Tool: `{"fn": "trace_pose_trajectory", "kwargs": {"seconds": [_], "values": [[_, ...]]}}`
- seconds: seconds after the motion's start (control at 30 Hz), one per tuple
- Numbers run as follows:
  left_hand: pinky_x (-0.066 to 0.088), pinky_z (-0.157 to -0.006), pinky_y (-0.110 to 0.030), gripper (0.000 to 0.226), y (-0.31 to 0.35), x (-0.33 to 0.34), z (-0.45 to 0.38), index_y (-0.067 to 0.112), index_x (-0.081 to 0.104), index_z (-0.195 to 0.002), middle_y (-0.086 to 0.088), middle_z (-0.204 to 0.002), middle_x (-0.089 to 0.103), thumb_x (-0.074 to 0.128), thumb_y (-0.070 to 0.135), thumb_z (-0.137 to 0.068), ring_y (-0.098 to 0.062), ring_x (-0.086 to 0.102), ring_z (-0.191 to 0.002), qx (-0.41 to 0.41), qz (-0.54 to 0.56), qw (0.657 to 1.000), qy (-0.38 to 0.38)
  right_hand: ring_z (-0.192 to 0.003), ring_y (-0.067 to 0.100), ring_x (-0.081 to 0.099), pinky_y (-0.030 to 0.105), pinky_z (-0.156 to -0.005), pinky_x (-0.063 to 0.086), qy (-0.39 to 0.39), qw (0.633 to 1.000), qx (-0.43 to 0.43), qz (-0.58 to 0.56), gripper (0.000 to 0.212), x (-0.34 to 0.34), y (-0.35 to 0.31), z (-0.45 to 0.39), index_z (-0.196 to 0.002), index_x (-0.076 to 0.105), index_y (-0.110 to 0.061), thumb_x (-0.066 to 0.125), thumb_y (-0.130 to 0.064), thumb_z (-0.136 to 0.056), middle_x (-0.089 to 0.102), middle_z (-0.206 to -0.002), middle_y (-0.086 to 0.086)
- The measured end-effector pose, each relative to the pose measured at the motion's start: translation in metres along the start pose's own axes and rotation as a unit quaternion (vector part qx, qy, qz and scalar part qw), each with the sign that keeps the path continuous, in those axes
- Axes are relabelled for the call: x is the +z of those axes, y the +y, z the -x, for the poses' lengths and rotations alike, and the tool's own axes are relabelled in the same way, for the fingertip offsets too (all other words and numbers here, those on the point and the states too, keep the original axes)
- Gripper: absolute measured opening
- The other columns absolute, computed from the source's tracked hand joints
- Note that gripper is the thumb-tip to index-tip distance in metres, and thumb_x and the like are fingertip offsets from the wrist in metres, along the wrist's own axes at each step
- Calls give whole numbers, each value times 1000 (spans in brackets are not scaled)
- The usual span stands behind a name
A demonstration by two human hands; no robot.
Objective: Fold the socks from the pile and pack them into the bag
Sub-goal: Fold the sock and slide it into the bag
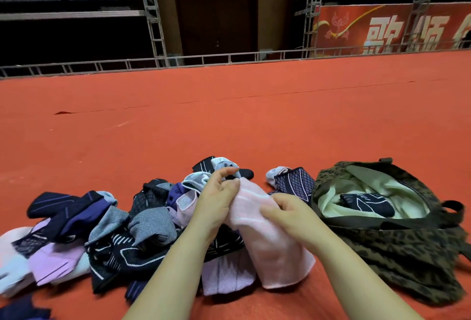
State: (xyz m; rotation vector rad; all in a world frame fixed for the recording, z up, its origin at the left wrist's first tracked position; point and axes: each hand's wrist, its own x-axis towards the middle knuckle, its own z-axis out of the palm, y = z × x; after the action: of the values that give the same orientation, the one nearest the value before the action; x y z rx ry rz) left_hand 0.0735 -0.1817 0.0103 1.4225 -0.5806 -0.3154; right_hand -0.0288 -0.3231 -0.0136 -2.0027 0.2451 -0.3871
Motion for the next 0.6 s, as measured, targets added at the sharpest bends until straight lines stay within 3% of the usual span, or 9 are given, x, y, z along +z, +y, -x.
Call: {"fn": "trace_pose_trajectory", "kwargs": {"seconds": [0.1, 0.17, 0.23, 0.33, 0.47, 0.53, 0.6], "values": [[42, -61, -18, 32, 1, -8, 5, 23, 53, -117, 14, -57, 51, 60, 12, -88, -2, 48, -57, 18, -12, 998, -53, -72, 13, 56, 30, -65, 45, 25, 969, -2, -246, 25, -4, -2, 3, -78, 71, -19, 66, -44, -72, 66, -78, 0], [44, -69, -14, 43, -1, -14, 9, 25, 51, -117, 9, -60, 53, 60, 16, -77, -4, 51, -62, 19, -13, 996, -88, -74, 14, 61, 27, -65, 50, 26, 954, -11, -299, 32, -9, -2, 4, -82, 74, -21, 72, -49, -66, 70, -83, 3], [44, -68, -16, 45, -4, -16, 12, 26, 50, -117, 8, -62, 54, 58, 15, -74, -6, 51, -63, 28, 12, 994, -102, -74, 16, 61, 28, -65, 50, 31, 958, -8, -284, 28, -12, -3, 6, -82, 74, -19, 68, -44, -71, 70, -83, 4], [38, -54, -19, 40, -2, -19, 9, 27, 48, -117, 11, -60, 52, 56, 17, -80, -6, 44, -54, 69, 70, 993, -68, -67, 15, 52, 30, -62, 40, 35, 981, 17, -189, 20, -17, -1, 9, -70, 67, -22, 62, -40, -76, 61, -70, -1], [36, -52, -19, 37, 16, -17, 4, 35, 47, -118, 13, -64, 53, 51, 20, -85, -6, 42, -55, 111, 10, 989, -92, -60, 8, 44, 28, -59, 34, 6, 993, 7, -116, 20, -21, 3, 15, -63, 62, -27, 59, -41, -77, 52, -63, -8], [35, -54, -17, 39, 28, -13, 4, 37, 46, -120, 15, -66, 50, 50, 18, -86, -5, 40, -57, 128, -21, 983, -133, -60, 6, 44, 26, -57, 33, 1, 993, -9, -118, 17, -22, -2, 15, -69, 63, -29, 60, -45, -75, 54, -67, -10], [36, -56, -18, 45, 43, -9, 3, 45, 45, -121, 14, -69, 49, 51, 17, -86, -7, 41, -61, 146, -49, 972, -176, -76, 7, 54, 25, -64, 40, 5, 989, -25, -142, 28, -26, -11, 12, -90, 65, -36, 62, -54, -69, 62, -89, -5]]}}
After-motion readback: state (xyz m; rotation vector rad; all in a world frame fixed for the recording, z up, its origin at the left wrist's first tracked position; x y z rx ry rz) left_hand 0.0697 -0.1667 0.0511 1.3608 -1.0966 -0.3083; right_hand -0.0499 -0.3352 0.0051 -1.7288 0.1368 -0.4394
